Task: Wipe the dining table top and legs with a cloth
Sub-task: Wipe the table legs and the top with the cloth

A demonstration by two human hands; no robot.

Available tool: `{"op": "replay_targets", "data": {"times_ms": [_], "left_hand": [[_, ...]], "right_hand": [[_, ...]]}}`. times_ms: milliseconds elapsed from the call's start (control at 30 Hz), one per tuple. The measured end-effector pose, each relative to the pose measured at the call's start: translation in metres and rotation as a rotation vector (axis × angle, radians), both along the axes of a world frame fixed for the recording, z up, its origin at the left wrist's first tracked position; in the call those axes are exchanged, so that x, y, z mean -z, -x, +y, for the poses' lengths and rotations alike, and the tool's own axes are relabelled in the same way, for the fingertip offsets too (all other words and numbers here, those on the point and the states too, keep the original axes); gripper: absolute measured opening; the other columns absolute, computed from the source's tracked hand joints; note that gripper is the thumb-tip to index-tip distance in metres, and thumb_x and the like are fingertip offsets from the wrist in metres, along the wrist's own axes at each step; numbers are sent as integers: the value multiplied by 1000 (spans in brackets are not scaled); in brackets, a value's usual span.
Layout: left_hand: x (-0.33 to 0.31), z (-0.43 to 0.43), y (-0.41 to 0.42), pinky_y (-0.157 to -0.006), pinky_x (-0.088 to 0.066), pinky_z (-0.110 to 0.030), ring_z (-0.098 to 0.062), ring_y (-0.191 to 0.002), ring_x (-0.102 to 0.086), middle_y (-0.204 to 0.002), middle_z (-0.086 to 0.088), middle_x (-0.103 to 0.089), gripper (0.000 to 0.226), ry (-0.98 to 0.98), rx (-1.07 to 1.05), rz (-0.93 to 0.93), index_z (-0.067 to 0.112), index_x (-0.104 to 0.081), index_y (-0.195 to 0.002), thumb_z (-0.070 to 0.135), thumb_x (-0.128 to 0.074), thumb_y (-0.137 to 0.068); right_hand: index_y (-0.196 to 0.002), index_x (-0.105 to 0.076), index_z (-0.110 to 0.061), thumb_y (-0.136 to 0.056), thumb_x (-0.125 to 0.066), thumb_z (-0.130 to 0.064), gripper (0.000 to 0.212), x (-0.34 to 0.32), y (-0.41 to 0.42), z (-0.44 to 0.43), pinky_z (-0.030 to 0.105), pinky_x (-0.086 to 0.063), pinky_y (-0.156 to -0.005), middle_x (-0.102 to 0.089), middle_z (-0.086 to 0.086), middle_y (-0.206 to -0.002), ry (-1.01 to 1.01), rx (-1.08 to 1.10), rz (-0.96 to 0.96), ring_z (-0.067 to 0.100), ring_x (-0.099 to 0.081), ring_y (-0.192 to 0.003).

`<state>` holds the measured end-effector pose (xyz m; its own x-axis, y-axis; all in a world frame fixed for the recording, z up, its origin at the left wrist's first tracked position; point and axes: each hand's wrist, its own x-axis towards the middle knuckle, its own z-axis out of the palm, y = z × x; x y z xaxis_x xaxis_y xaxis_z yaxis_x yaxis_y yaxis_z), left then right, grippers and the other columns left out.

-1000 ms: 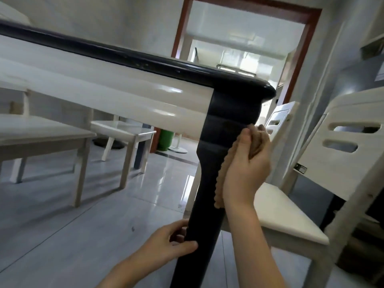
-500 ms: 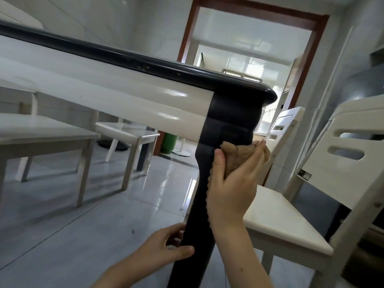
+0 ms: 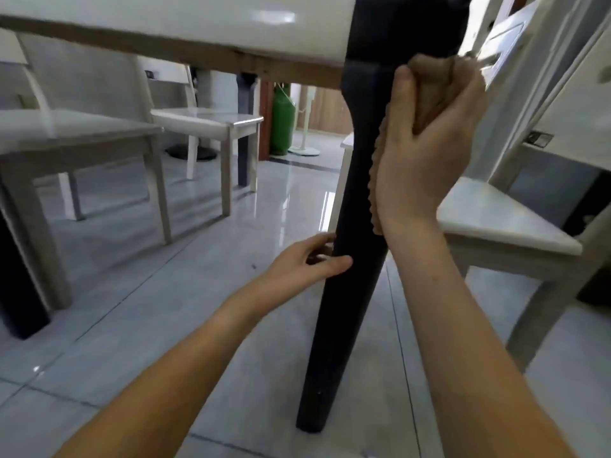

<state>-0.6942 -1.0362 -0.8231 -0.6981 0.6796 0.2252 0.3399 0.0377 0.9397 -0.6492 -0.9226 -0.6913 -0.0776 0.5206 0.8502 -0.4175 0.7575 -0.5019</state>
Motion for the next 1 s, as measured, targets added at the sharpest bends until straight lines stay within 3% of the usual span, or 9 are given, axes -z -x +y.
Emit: {"op": "replay_targets", "data": {"times_ms": [133, 267, 367, 467, 633, 767, 867, 933, 1000], "left_hand": [[6, -3, 1, -104, -47, -32, -5, -118, -59, -130, 7, -61, 60, 7, 20, -44, 27, -48, -139, 51, -62, -85], [1, -2, -4, -86, -52, -16, 7, -106, -62, -115, 23, -64, 30, 48, 40, -95, 35, -52, -125, 42, -53, -96], [-2, -3, -7, -99, -49, -25, -7, -119, -58, -132, 9, -58, 52, 53, 2, -48, 26, -45, -140, 46, -55, -94], [-2, -2, -8, -98, -50, -26, -9, -119, -58, -132, 7, -59, 52, 59, -18, -14, 28, -47, -139, 47, -57, -92], [-1, -1, -5, -87, -52, -14, -4, -112, -59, -126, 11, -60, 46, 44, -38, 29, 30, -48, -136, 44, -56, -92], [3, 1, -3, -97, -51, -26, -8, -117, -59, -127, 9, -61, 47, 37, -53, 82, 29, -49, -135, 45, -57, -92], [4, 0, -1, -95, -52, -22, -6, -116, -59, -123, 12, -61, 36, 22, -40, 61, 33, -51, -127, 41, -56, -93], [4, 0, -1, -97, -51, -26, -10, -119, -58, -127, 8, -60, 44, 21, -41, 47, 27, -49, -132, 43, -57, -92], [4, 1, -2, -101, -50, -32, -13, -121, -57, -133, 3, -58, 53, 26, -44, 36, 22, -45, -140, 43, -56, -92]], "right_hand": [[-147, -28, -7, -94, -48, -51, 72, 137, -10, -8, 19, -38, -107, -35, 11, -152, 61, -49, -133, 21, -42, -137], [-144, -26, -32, -78, -63, -34, 76, 299, -31, -16, 50, -51, -96, -35, 3, -150, 363, -266, -468, 27, -50, -127], [-137, -32, -41, -80, -67, -20, 70, 371, -55, -22, 30, -58, -72, -59, 16, -115, 655, -397, -784, 20, -64, -87], [-133, -34, -10, -90, -55, 8, 51, 362, -62, -26, 17, -49, -49, -58, 17, -86, 829, -485, -771, 12, -57, -58], [-135, -29, -36, -94, -57, -21, 51, 256, -43, -20, 33, -58, -85, -57, 7, -125, 387, -390, -413, 14, -67, -100], [-143, -30, -11, -97, -48, -42, 59, 237, -19, -15, 40, -51, -98, -39, -12, -145, 176, -157, -208, 16, -52, -127], [-132, -37, 12, -100, -36, -43, 63, 282, -16, -28, 13, -34, -107, -39, 12, -141, 179, -13, -159, 3, -37, -135], [-130, -39, 10, -101, -32, -47, 64, 321, -21, -35, 6, -28, -105, -44, 28, -134, 269, -27, -237, 20, -43, -129], [-130, -40, 7, -99, -38, -41, 58, 358, -26, -42, 15, -37, -104, -47, 34, -129, 404, -16, -362, 38, -47, -118]]}}
